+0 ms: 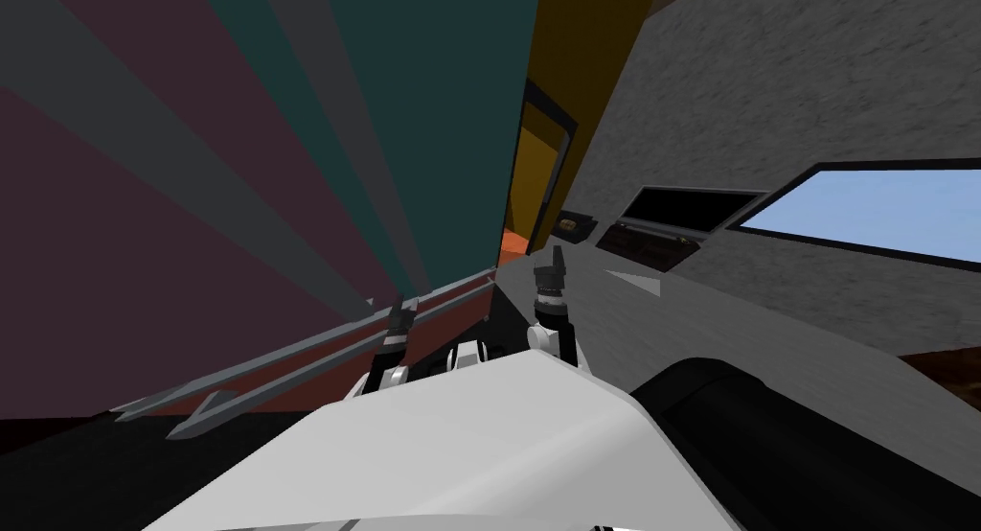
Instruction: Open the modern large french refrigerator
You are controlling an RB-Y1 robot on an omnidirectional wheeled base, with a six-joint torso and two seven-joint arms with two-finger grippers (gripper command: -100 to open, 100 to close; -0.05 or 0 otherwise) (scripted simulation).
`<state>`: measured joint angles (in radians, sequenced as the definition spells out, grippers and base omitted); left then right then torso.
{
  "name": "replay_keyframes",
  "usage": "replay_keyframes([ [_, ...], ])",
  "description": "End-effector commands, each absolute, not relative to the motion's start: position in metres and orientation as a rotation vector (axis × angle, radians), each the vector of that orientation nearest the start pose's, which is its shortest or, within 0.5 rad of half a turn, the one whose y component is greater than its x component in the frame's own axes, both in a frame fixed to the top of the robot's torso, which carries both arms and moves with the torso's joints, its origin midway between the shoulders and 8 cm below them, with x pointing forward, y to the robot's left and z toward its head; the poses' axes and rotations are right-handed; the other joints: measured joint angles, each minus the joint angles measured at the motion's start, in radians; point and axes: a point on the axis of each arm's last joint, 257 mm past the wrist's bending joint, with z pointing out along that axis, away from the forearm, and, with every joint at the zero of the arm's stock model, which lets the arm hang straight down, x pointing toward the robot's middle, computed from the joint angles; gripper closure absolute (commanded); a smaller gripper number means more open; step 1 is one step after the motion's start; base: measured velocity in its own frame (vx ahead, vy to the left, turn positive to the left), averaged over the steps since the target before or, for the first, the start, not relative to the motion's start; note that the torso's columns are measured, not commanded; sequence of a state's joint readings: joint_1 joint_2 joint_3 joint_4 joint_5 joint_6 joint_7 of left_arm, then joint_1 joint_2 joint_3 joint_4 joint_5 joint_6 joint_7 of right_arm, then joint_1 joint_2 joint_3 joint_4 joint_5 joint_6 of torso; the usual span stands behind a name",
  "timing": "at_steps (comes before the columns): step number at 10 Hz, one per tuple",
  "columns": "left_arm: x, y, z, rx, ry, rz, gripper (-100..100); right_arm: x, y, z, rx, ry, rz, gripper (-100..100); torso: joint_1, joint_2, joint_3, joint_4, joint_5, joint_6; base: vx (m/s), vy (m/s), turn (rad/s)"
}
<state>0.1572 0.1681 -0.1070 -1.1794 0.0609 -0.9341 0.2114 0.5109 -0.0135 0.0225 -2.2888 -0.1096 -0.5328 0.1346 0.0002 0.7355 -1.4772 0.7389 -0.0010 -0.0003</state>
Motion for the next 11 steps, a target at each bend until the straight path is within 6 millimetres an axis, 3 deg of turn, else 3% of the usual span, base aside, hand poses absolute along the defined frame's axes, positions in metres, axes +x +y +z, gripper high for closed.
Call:
replay_keyframes([
  [1, 0.442, 0.240, -0.253, -0.995, 0.934, -1.590, -100, 0.335, -0.284, 0.031, 0.648, 0.568, 1.270, 0, 0.001, -0.001, 0.000, 0.001, 0.000, 0.001, -0.046, 0.097, -0.092],
  [6, 0.459, 0.194, -0.241, -1.107, 0.852, -1.741, -100, 0.335, -0.285, 0.031, 0.648, 0.568, 1.270, 0, -0.005, -0.002, -0.001, 0.005, -0.001, 0.008, -0.041, 0.103, -0.076],
  [11, 0.467, 0.151, -0.227, -1.204, 0.741, -1.857, -100, 0.335, -0.285, 0.031, 0.648, 0.568, 1.270, 0, 0.001, 0.003, 0.002, -0.001, 0.001, 0.000, -0.012, 0.036, -0.035],
])
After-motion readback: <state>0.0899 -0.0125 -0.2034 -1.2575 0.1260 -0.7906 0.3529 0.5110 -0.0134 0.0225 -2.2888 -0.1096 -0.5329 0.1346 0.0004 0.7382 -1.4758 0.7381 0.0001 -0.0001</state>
